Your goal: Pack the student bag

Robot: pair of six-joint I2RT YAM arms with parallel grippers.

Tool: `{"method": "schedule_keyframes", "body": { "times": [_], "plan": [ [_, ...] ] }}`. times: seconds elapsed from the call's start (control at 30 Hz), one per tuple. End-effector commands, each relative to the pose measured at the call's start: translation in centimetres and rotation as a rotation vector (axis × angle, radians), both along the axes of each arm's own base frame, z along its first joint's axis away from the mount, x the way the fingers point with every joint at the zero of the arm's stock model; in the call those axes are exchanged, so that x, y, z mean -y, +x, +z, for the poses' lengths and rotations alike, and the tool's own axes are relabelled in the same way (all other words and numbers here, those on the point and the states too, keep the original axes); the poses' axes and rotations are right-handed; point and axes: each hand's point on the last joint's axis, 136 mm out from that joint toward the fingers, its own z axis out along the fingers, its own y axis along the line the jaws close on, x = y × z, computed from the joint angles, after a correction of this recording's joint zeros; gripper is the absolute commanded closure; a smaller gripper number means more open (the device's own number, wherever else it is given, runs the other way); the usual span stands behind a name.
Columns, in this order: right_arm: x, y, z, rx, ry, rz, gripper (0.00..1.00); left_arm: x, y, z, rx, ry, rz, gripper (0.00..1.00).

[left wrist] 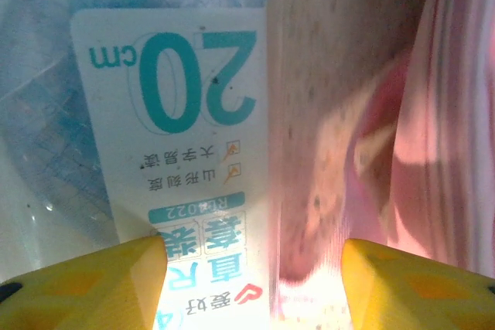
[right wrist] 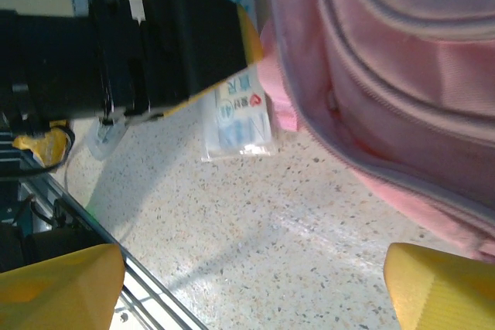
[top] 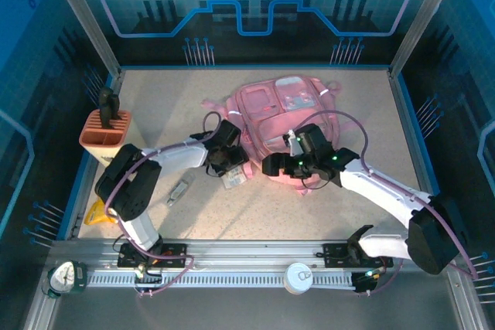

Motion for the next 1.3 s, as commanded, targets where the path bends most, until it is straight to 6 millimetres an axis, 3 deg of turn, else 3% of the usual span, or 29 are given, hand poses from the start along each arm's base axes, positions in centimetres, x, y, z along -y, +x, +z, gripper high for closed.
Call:
{"method": "schedule_keyframes", "body": {
  "times": [0.0,0.13,0.27,0.4,0.5,0.67,0.83,0.97,1.27],
  "plan": [
    [-1.0,-0.4,0.1,0.011,-0.023,0.025,0.13,0.2,-3.7,-0.1,-0.084,-0.043,0.042,0.38],
    [-2.1,-1.0,0.0,-0.003,-0.032,0.037,0.17,-0.5,-4.3,2.2,-0.028,-0.042,0.030,0.38],
    [-3.6,-1.3,0.2,0.017,-0.084,0.073,0.27,-2.3,-3.2,4.5,0.035,0.003,0.018,0.38],
    [-5.4,-1.4,-0.8,-0.010,-0.127,0.100,0.35,-4.7,-1.5,5.5,0.076,0.022,0.056,0.43],
    [-6.8,-1.4,-1.8,-0.031,-0.176,0.117,0.42,-6.2,-0.7,5.0,0.062,0.049,0.079,0.49],
    [-8.2,-0.6,-4.1,-0.039,-0.259,0.127,0.44,-7.5,-0.7,2.9,0.030,0.100,0.111,0.56],
    [-8.1,0.4,-6.0,-0.030,-0.345,0.143,0.36,-6.7,-0.9,1.2,0.002,0.050,0.095,0.62],
    [-8.3,0.4,-7.8,-0.057,-0.371,0.152,0.33,-7.2,-1.5,-0.1,-0.023,0.074,0.093,0.63],
    [-9.7,0.0,-9.8,-0.094,-0.377,0.172,0.31,-6.3,-2.3,-2.3,-0.055,0.021,0.068,0.70]
  ]
}}
